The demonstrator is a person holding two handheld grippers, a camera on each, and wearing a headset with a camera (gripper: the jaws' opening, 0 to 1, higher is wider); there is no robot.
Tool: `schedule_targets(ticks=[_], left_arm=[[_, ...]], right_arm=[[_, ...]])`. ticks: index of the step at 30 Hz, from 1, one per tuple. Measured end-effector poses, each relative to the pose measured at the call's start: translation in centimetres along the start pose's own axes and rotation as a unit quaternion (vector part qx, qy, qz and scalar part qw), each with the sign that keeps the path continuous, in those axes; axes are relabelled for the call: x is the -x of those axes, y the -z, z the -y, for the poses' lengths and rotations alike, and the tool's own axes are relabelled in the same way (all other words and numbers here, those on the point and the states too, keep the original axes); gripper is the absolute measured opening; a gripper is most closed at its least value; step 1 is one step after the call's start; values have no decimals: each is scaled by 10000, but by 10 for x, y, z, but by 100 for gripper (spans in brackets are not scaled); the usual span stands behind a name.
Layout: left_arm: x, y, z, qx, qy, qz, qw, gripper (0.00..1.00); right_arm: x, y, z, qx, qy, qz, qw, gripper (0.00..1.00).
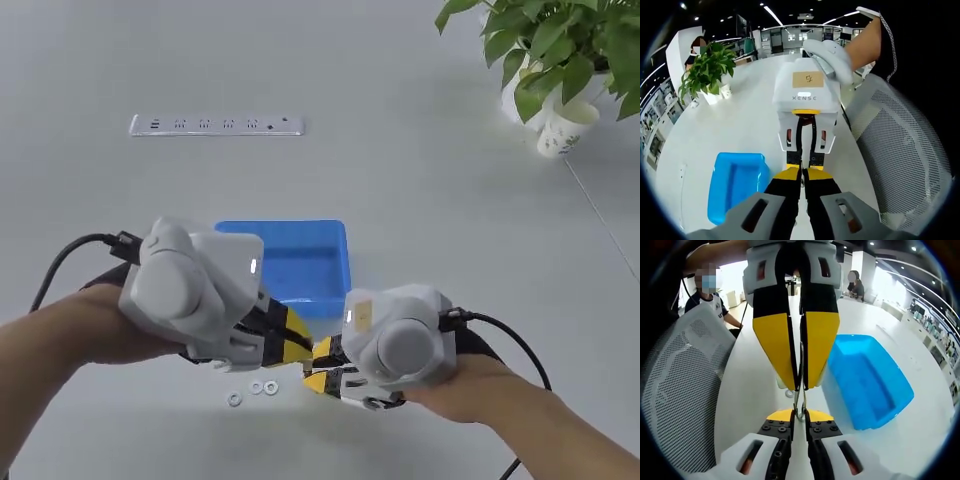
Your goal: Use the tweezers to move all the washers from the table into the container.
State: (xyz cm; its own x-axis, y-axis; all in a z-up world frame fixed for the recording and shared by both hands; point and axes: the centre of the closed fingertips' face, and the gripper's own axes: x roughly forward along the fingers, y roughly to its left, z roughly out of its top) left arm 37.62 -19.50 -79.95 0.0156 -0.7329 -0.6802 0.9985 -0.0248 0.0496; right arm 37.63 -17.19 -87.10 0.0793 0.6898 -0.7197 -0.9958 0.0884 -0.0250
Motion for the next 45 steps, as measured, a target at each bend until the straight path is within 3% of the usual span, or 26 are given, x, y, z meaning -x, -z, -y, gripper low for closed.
schedule_targets(ticks=[45], left_arm=[[4,-1,1,-49,-8,-75,10000,6]], right_arm=[[2,-4,-2,-71,-37,-4,10000,9]])
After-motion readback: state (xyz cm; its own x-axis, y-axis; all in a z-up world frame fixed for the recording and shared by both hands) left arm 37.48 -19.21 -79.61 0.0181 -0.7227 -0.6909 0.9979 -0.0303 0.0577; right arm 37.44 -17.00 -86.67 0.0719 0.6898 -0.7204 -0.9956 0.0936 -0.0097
